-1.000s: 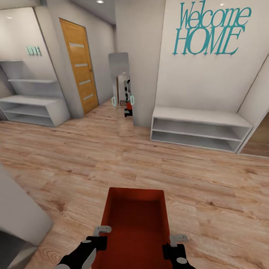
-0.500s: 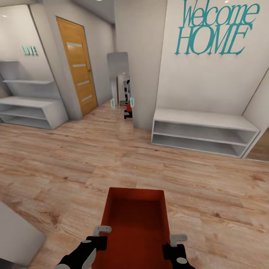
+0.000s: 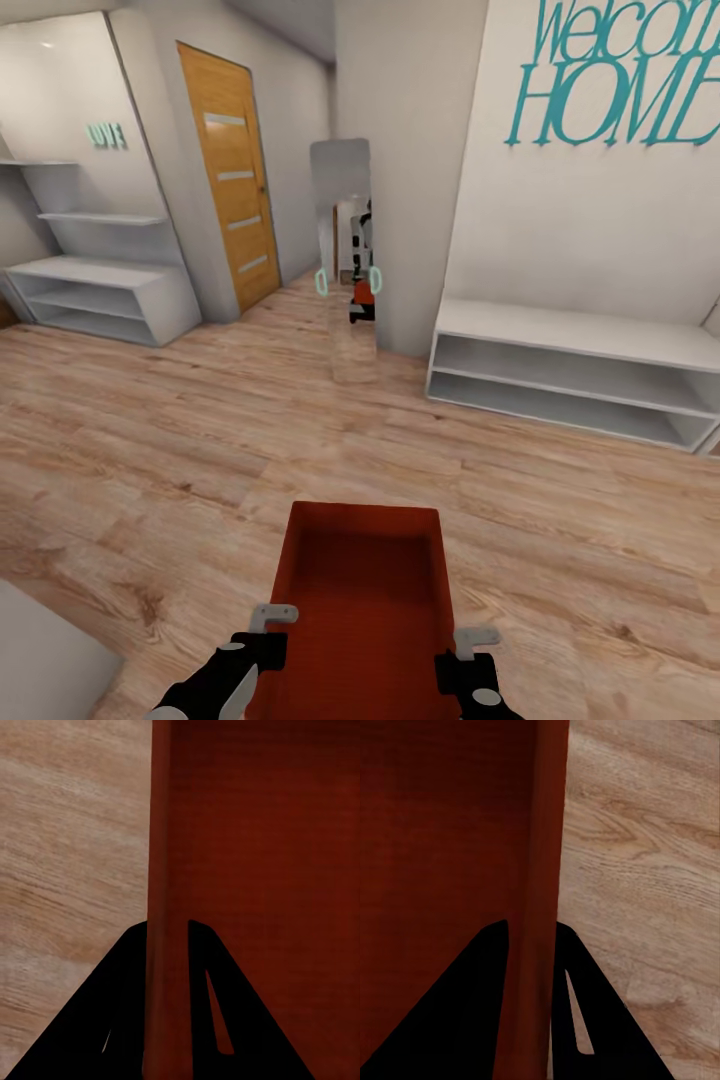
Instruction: Move the two storage containers from the living room to the garage. In the garage, place one container on the floor and stack the other container on top of it (either order is fine).
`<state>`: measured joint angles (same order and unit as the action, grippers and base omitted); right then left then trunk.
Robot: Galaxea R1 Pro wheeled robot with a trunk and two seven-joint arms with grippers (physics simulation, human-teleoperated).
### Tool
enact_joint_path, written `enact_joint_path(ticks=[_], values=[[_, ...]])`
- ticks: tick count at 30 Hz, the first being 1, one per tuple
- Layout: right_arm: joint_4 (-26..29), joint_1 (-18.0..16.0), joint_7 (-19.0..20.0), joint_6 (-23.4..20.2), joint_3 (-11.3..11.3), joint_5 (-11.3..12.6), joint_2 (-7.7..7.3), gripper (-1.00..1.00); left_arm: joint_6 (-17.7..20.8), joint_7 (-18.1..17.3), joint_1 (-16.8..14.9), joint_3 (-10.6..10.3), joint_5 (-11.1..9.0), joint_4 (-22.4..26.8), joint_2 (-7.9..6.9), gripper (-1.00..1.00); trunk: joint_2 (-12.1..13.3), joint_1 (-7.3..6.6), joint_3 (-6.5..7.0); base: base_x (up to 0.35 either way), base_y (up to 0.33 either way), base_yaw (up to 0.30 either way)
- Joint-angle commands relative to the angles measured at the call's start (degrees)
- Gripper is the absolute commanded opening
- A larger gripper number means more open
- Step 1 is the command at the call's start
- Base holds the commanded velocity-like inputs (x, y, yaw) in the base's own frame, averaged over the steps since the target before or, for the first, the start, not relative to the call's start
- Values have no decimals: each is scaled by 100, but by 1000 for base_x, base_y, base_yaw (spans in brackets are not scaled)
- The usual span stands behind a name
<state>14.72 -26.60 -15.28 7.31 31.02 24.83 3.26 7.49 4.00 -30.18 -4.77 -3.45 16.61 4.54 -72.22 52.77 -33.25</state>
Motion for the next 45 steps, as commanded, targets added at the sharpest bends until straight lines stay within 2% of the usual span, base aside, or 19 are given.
enact_joint_path(ticks=[1, 29, 45], values=[[-57, -3, -37, 42, 18, 93, -90, -100, 33, 66, -5, -51, -68, 17, -6, -100, -3, 3, -5, 323, 0, 268], [-57, -3, -37, 42, 18, 93, -98, -100, 33, 66, -5, -51, -68, 18, -6, -100, -3, 3, -5, 323, 0, 269], [-57, -3, -37, 51, 18, 93, -98, -100, 33, 66, -5, -59, -68, 17, -6, -100, -3, 3, -5, 323, 0, 19]])
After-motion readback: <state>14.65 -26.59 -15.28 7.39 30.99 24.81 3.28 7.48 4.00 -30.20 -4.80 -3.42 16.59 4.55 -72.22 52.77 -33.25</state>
